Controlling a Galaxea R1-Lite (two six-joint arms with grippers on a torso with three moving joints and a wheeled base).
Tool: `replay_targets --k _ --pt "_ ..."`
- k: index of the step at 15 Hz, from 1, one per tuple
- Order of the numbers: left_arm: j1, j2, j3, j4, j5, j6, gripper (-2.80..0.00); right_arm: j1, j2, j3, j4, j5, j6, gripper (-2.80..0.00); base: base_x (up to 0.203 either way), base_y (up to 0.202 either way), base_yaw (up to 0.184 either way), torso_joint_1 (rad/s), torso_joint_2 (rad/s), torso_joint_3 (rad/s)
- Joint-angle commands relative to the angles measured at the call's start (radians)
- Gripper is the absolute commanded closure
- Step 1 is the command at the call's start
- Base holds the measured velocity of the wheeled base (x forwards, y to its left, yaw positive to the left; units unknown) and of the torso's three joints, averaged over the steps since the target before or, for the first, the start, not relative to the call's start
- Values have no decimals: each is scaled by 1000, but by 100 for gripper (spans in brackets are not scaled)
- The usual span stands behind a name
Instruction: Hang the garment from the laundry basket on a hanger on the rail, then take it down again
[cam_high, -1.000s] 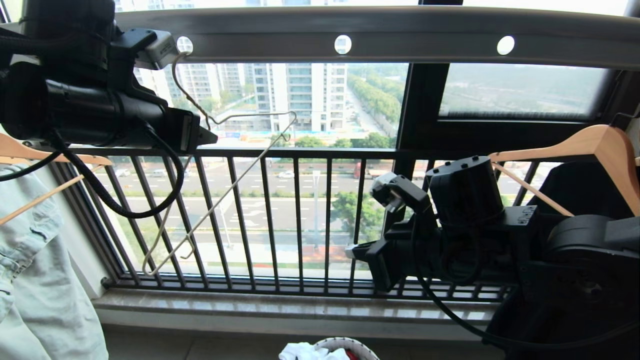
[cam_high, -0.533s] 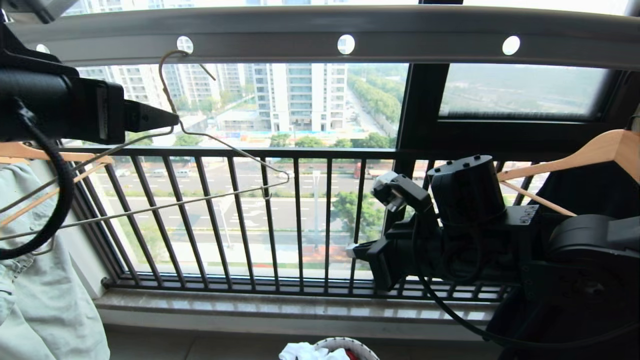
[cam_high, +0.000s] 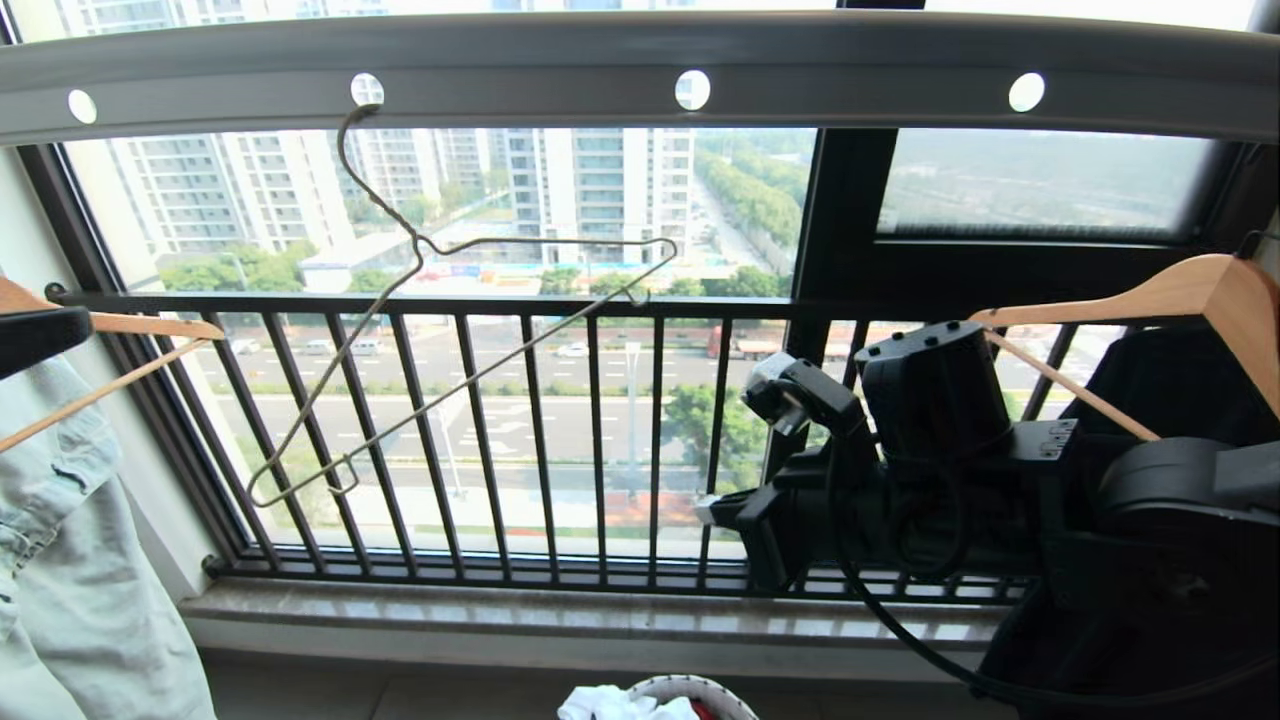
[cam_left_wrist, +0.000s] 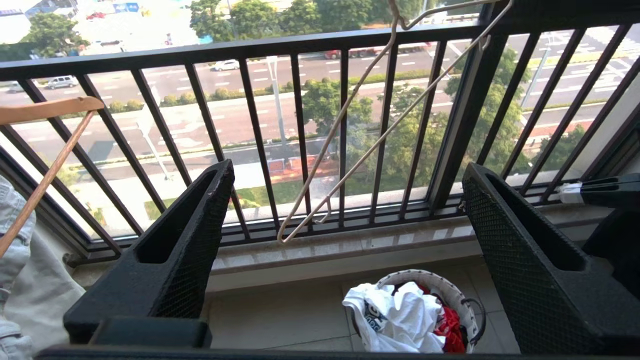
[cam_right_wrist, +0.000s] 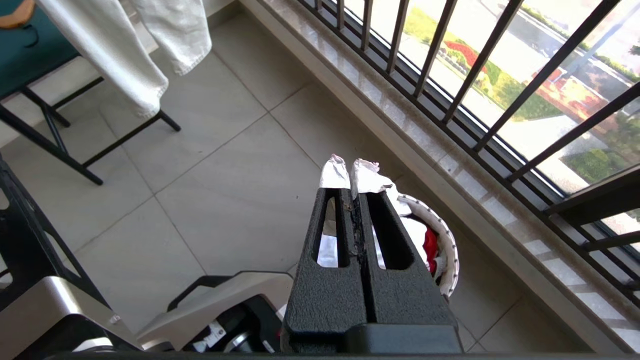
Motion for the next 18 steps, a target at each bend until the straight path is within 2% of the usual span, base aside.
replay_targets --k 1,6,8,10,11,14,18 --pt "2 -118 75 0 -2 6 -280 -1 -40 27 -3 -40 -11 0 0 0 0 0 0 0" --pt "23 -259 174 -1 -11 0 -280 -10 -317 114 33 -171 -34 0 0 0 0 0 0 0" --pt "43 -320 218 0 -14 -27 -280 -37 -460 123 106 -194 -38 0 0 0 0 0 0 0" --pt "67 -369 256 1 -15 -40 -280 -54 -605 122 234 -216 -41 0 0 0 0 0 0 0" --pt "78 -381 262 3 -14 -47 0 -59 -681 121 321 -237 -42 0 0 0 0 0 0 0" --pt "126 -390 262 3 -16 -60 0 -87 -849 120 516 -329 -42 0 0 0 0 0 0 0" --pt "240 -442 279 3 -15 -62 0 -280 -1031 121 595 -390 -42 0 0 0 0 0 0 0"
